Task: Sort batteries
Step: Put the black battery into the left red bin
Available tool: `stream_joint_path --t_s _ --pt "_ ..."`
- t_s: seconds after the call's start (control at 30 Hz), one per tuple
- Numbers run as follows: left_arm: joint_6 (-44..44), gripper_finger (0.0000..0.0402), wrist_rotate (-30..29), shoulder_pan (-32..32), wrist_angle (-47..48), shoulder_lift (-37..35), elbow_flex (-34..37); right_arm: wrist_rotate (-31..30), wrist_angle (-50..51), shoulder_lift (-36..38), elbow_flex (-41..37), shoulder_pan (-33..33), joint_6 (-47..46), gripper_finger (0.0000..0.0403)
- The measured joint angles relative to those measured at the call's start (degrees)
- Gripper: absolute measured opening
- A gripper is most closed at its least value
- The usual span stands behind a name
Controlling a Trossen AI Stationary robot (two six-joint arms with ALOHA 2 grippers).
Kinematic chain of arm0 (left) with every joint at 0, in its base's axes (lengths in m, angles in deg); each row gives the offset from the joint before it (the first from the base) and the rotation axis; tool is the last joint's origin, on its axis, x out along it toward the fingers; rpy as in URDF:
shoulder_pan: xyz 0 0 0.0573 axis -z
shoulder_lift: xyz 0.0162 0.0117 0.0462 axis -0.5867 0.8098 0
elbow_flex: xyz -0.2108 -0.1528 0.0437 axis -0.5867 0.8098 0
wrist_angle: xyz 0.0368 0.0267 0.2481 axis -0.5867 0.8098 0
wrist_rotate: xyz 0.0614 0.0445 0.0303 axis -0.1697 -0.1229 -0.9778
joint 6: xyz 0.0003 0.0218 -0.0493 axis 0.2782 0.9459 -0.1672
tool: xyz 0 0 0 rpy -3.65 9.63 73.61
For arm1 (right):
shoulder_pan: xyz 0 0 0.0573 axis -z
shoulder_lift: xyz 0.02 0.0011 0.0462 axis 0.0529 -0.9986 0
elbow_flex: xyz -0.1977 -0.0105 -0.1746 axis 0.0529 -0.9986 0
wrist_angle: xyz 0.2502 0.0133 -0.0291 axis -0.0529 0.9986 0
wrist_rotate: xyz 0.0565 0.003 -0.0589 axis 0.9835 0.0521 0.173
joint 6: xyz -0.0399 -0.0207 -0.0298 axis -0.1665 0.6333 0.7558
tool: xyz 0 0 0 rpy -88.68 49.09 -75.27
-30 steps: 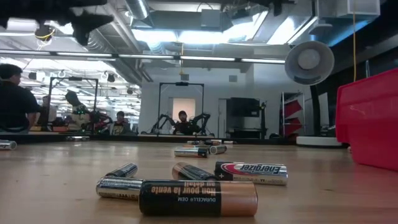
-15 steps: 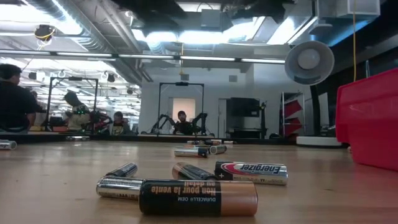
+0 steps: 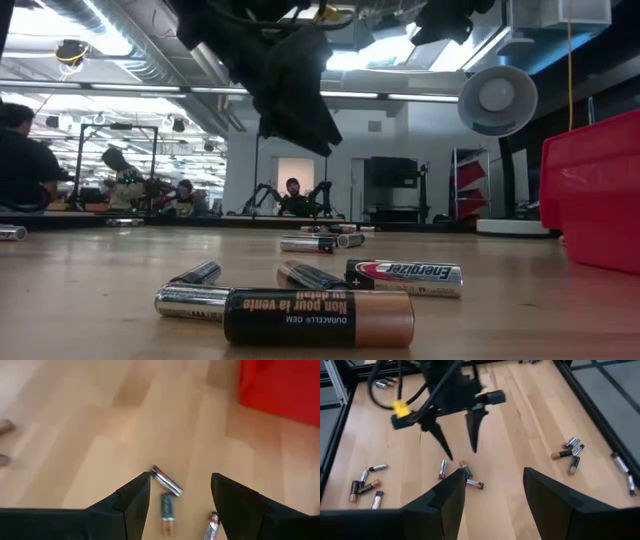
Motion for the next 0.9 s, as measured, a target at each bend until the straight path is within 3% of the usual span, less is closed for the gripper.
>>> stream_joint_path --t_s 0.3,0.63,0.8,0.9 --pt "2.15 0.0198 -2.40 2.26 1.15 7.21 0.00 -3.06 2.07 0.14 0.00 -1.63 -12.15 0.0199" --pt "3.40 0.0198 -2.75 1.78 1.28 11.48 0.00 -12.22 3.17 0.56 0.00 -8.01 -12.09 0.0199" --pt "2.77 0.0195 -3.07 1.74 0.79 13.80 -0.05 -10.45 3.96 0.58 0.00 -7.98 -9.16 0.0199" --pt "2.62 0.0167 -4.65 2.30 0.45 14.55 -0.17 -8.94 6.67 0.99 0.02 -8.15 -8.98 0.0199"
